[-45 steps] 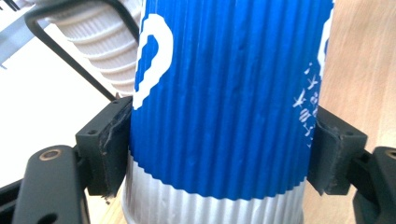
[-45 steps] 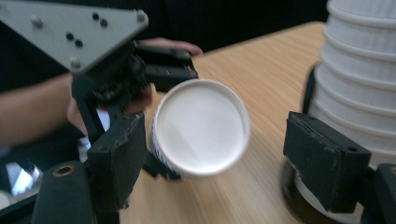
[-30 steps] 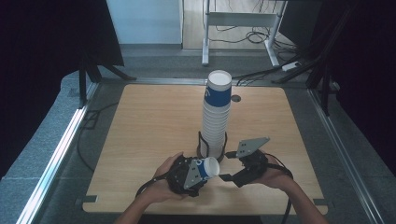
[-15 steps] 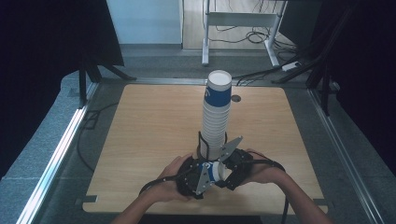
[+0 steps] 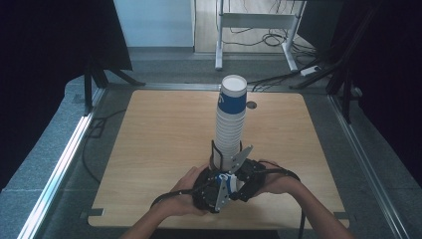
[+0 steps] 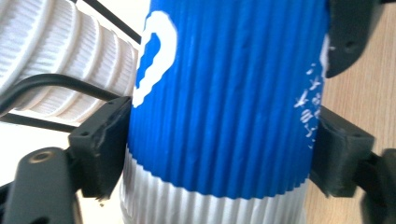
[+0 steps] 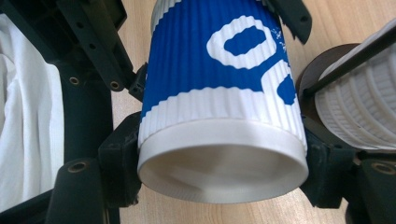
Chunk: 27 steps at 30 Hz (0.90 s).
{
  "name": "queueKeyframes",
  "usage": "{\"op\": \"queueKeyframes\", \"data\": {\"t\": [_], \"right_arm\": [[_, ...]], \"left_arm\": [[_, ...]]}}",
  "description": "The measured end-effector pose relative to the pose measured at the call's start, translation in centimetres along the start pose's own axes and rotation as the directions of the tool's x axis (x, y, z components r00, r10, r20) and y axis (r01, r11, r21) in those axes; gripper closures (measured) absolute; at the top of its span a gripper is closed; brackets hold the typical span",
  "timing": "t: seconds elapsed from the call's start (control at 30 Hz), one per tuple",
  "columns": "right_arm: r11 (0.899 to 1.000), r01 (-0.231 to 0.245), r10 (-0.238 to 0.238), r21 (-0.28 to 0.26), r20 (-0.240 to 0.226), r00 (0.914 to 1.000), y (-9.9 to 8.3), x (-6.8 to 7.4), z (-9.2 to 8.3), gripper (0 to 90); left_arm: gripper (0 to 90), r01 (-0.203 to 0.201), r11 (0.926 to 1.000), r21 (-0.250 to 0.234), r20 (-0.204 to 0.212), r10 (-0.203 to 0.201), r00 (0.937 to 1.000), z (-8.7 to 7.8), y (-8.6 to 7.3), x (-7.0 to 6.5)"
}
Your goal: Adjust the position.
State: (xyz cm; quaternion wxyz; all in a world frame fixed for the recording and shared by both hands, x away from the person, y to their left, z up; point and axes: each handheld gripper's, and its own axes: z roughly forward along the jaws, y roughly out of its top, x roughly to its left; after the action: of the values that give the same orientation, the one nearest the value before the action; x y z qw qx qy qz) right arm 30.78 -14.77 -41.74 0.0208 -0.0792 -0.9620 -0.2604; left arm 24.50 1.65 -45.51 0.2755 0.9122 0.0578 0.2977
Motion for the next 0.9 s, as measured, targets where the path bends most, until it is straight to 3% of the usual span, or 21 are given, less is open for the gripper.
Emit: {"op": "queueKeyframes", "data": {"t": [0.13, 0.3, 0.4, 0.47, 0.53, 0.63, 0.67, 0.7, 0.73, 0.77, 0.8, 0.83, 0.87, 0.9], "right_arm": [[0.999, -0.001, 0.002, -0.032, 0.015, 0.9999, -0.6, 0.0, -0.4, 28.2], [0.993, -0.019, 0.023, -0.116, 0.034, 0.9991, -1.7, 0.0, -1.0, 28.3], [0.982, -0.037, 0.046, -0.186, 0.043, 0.9980, -2.6, 0.0, -1.4, 28.3], [0.972, -0.043, 0.055, -0.230, 0.048, 0.9973, -3.0, 0.1, -1.6, 28.2], [0.961, -0.044, 0.061, -0.273, 0.053, 0.9967, -3.4, 0.1, -1.7, 28.2], [0.943, -0.052, 0.077, -0.328, 0.062, 0.9951, -4.0, 0.3, -1.6, 28.2], [0.937, -0.059, 0.085, -0.345, 0.061, 0.9944, -4.1, 0.3, -1.5, 28.2], [0.927, -0.068, 0.095, -0.368, 0.058, 0.9938, -4.4, 0.4, -1.4, 28.2], [0.924, -0.070, 0.099, -0.376, 0.058, 0.9934, -4.5, 0.4, -1.4, 28.2], [0.914, -0.072, 0.106, -0.400, 0.064, 0.9924, -4.7, 0.5, -1.2, 28.2], [0.907, -0.076, 0.112, -0.414, 0.062, 0.9918, -4.8, 0.5, -1.2, 28.2], [0.891, -0.084, 0.124, -0.446, 0.061, 0.9904, -5.0, 0.5, -1.1, 28.2], [0.882, -0.085, 0.131, -0.464, 0.066, 0.9893, -5.1, 0.6, -1.0, 28.2], [0.869, -0.091, 0.140, -0.487, 0.066, 0.9879, -5.2, 0.6, -1.0, 28.2]], "left_arm": [[5.5, 0.070, 0.9961, -0.052, 0.013, -0.070, 0.9975, -0.5, -0.1, 0.6], [3.8, 0.154, 0.9818, -0.112, 0.034, -0.151, 0.9880, -1.5, -0.6, 1.5], [4.1, 0.223, 0.9630, -0.151, 0.057, -0.217, 0.9745, -2.2, -1.1, 2.0], [4.5, 0.277, 0.9445, -0.176, 0.082, -0.266, 0.9603, -2.7, -1.5, 2.4], [4.6, 0.314, 0.9306, -0.188, 0.101, -0.299, 0.9488, -3.1, -1.8, 2.6], [5.5, 0.388, 0.8983, -0.207, 0.130, -0.368, 0.9209, -3.6, -2.4, 2.8], [5.7, 0.419, 0.8822, -0.215, 0.144, -0.396, 0.9070, -3.7, -2.6, 2.9], [5.8, 0.437, 0.8724, -0.219, 0.150, -0.412, 0.8986, -3.7, -2.8, 2.9], [5.9, 0.466, 0.8558, -0.225, 0.161, -0.439, 0.8839, -3.9, -3.1, 3.0], [6.5, 0.483, 0.8453, -0.229, 0.168, -0.454, 0.8748, -3.9, -3.3, 3.1], [6.8, 0.521, 0.8200, -0.237, 0.199, -0.484, 0.8522, -4.1, -3.6, 3.3], [6.8, 0.541, 0.8051, -0.243, 0.217, -0.499, 0.8391, -4.2, -3.8, 3.4], [6.9, 0.561, 0.7884, -0.252, 0.233, -0.514, 0.8258, -4.4, -3.9, 3.5], [7.1, 0.575, 0.7758, -0.260, 0.239, -0.525, 0.8166, -4.5, -3.9, 3.7]]}}
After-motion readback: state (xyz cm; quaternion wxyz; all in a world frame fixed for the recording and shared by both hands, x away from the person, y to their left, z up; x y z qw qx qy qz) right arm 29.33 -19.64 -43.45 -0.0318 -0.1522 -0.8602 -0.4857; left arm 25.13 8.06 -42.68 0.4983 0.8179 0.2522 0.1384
